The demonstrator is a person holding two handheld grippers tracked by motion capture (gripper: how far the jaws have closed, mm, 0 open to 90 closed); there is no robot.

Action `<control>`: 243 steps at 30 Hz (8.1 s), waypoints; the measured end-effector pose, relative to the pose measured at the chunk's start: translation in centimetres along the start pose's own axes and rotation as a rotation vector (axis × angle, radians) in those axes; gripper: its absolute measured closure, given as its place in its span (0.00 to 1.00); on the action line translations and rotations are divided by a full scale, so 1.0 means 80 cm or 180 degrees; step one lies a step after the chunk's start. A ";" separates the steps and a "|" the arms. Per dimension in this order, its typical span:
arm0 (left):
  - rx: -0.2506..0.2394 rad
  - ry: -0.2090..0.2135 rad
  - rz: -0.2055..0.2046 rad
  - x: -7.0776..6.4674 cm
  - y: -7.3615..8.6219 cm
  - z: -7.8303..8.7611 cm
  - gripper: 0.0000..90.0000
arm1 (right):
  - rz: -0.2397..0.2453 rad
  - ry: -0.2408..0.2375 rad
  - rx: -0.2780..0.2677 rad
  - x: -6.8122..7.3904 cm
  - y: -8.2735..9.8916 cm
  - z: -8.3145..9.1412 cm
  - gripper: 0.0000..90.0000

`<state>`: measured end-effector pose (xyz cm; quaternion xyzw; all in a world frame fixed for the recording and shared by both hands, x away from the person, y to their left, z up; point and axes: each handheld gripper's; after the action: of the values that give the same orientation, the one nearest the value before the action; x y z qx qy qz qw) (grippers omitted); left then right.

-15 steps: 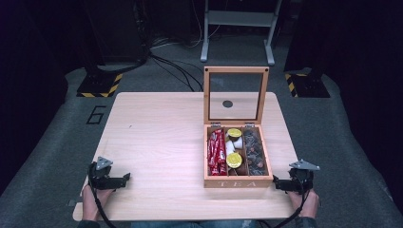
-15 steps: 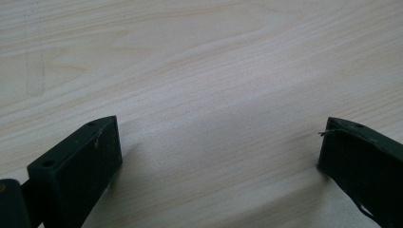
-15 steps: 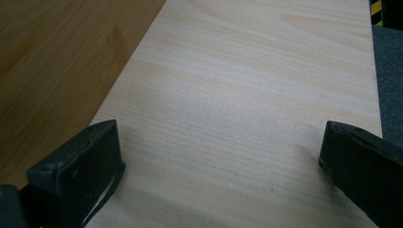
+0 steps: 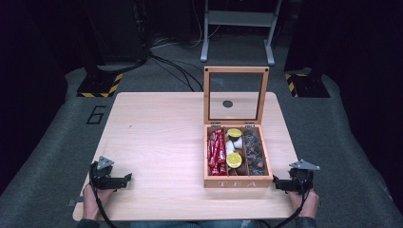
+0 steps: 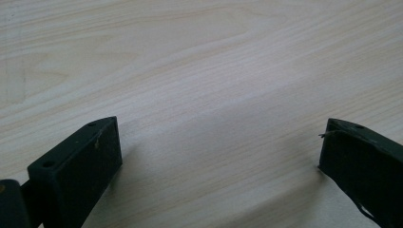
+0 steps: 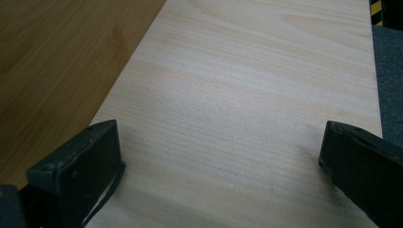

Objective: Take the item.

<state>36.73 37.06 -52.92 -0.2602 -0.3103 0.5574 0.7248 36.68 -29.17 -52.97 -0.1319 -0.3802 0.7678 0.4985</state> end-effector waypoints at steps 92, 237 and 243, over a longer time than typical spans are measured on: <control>-0.0730 0.1308 -0.1203 -0.226 -0.218 0.051 0.01 | -0.0009 0.0001 -0.0025 0.001 0.001 0.000 0.00; -0.0963 0.1382 -0.1704 -0.311 -0.260 0.053 0.42 | 0.0009 -0.0010 -0.0039 0.001 0.001 0.000 0.01; -0.0980 0.1308 -0.1620 -0.292 -0.261 0.054 0.42 | 0.0005 -0.0010 -0.0038 0.001 0.001 0.000 0.01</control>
<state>42.70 9.47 -38.67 -0.3874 -0.2933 0.2418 0.8399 36.58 -29.15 -53.02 -0.1340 -0.3854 0.7661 0.4965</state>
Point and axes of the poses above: each handheld gripper's, and its own axes: z roughly backward along the jaws, y roughly out of its underside, x roughly to its left, and after that the axes turned 15 degrees about -y, right-handed
